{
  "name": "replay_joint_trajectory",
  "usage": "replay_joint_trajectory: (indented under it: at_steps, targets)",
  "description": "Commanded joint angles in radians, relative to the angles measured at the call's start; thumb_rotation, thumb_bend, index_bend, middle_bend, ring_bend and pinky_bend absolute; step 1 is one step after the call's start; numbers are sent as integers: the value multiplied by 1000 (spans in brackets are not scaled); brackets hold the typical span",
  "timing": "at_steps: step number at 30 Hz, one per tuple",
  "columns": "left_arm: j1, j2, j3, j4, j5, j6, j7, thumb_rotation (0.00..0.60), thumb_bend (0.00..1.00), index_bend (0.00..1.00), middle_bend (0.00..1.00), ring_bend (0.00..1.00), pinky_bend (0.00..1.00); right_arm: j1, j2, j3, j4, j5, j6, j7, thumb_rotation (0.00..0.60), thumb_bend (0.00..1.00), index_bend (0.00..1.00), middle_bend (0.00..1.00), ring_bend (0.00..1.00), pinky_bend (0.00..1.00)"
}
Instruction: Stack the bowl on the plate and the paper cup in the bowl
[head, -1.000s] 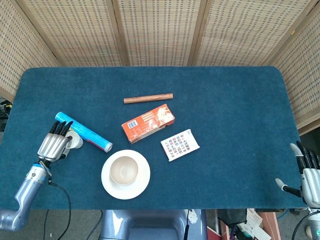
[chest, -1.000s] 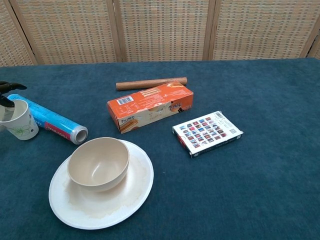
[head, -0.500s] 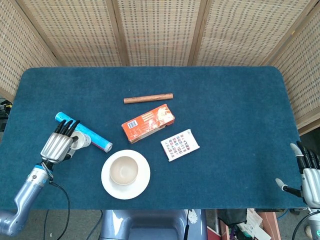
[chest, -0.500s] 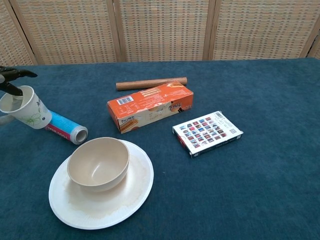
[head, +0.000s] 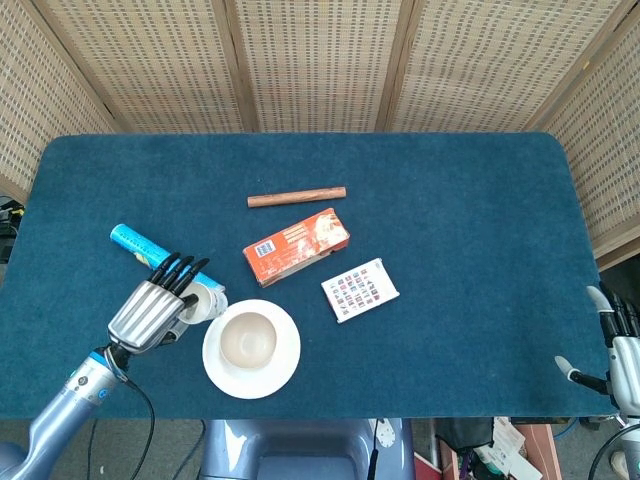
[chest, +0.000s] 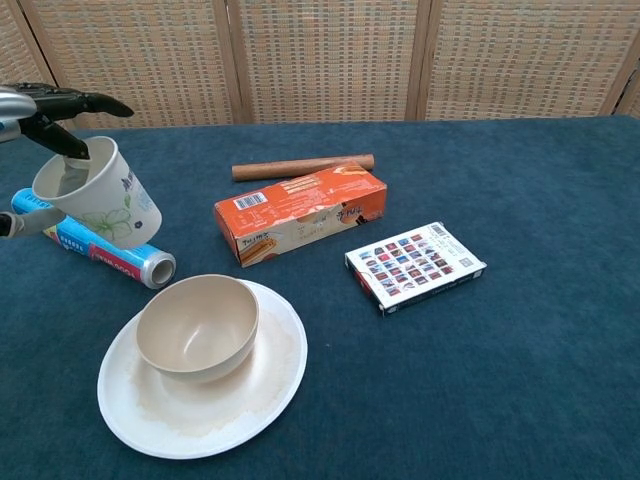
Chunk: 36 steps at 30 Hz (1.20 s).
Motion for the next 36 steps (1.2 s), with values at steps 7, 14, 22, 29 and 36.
replay_joint_trajectory:
  at_steps: [7,14,22,29,36]
  targets:
    - [-30,-3,21,-48,-38,-72,92,600,408,622,40,0,30,-1,1,1,0,0,2,2,600,145,0,0,0,0]
    - [-49,-54,16,-30,-77,-98,134,600,408,621,40,0,31,-1,1,1,1,-1,3,4,600,145,0,0,0,0]
    - [-80,-127,15,-35,-114,-131,185,600,408,621,40,0,31,-2,2,4,4,3,3,14,600,145,0,0,0,0]
    - [-103,-177,14,-35,-167,-143,247,600,408,621,40,0,32,-5,6,6,6,5,7,26,600,145,0,0,0,0]
    - [-126,-218,16,-19,-234,-147,319,600,408,621,40,0,31,-7,9,7,7,5,10,38,600,144,0,0,0,0]
